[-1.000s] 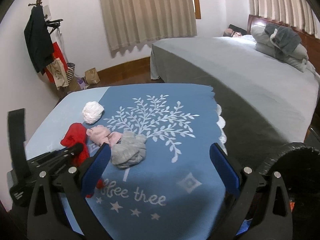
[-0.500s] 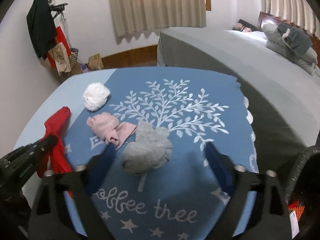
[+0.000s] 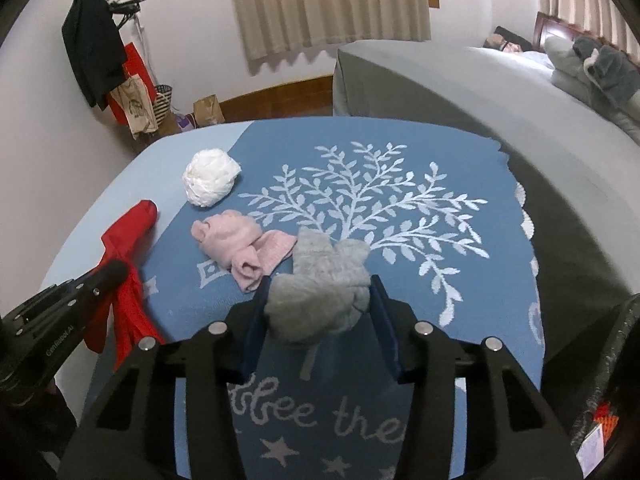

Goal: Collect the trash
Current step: 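Grasp the grey sock with the right gripper and lift it, then carry the grey sock and red cloth over the black bin with both grippers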

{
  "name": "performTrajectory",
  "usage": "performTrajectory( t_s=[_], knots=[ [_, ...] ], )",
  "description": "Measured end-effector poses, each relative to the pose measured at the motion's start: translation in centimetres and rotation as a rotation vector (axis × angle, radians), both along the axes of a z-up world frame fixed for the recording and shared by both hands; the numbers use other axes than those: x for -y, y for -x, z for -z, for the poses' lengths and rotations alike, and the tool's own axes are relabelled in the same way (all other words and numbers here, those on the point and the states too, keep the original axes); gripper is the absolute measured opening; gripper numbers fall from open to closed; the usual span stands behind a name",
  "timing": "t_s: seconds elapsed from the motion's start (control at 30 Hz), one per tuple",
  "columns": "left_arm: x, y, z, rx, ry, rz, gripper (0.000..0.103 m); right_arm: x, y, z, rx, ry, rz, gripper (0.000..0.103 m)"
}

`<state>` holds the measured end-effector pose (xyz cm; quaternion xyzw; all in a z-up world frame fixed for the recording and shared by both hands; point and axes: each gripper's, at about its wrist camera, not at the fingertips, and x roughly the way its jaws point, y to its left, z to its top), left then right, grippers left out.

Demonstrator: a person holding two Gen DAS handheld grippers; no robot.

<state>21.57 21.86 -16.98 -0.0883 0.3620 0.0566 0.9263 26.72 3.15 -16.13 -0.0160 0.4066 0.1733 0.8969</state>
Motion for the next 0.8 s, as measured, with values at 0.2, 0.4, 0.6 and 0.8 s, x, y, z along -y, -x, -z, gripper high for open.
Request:
performTrajectory(
  t_s=[0.2, 0.4, 0.6, 0.8],
  knots=[
    [0.8, 0.7, -1.3, 0.031, 0.001, 0.008, 0.009, 1.1, 1.1, -2.4, 0.046, -0.035, 0.009, 0.046],
    [2.2, 1.8, -3.1, 0.070, 0.011, 0.035, 0.009, 2.6, 2.5, -4.4, 0.081, -0.066, 0.020, 0.046],
    [4.1, 3.1, -4.9, 0.109, 0.018, 0.074, 0.009, 4.0, 3.8, -6.1, 0.106, -0.089, 0.033, 0.046],
    [6.1, 4.1, -6.5, 0.140, 0.022, 0.116, 0.009, 5.3, 5.3, -7.5, 0.129, -0.099, 0.043, 0.046]
  ],
)
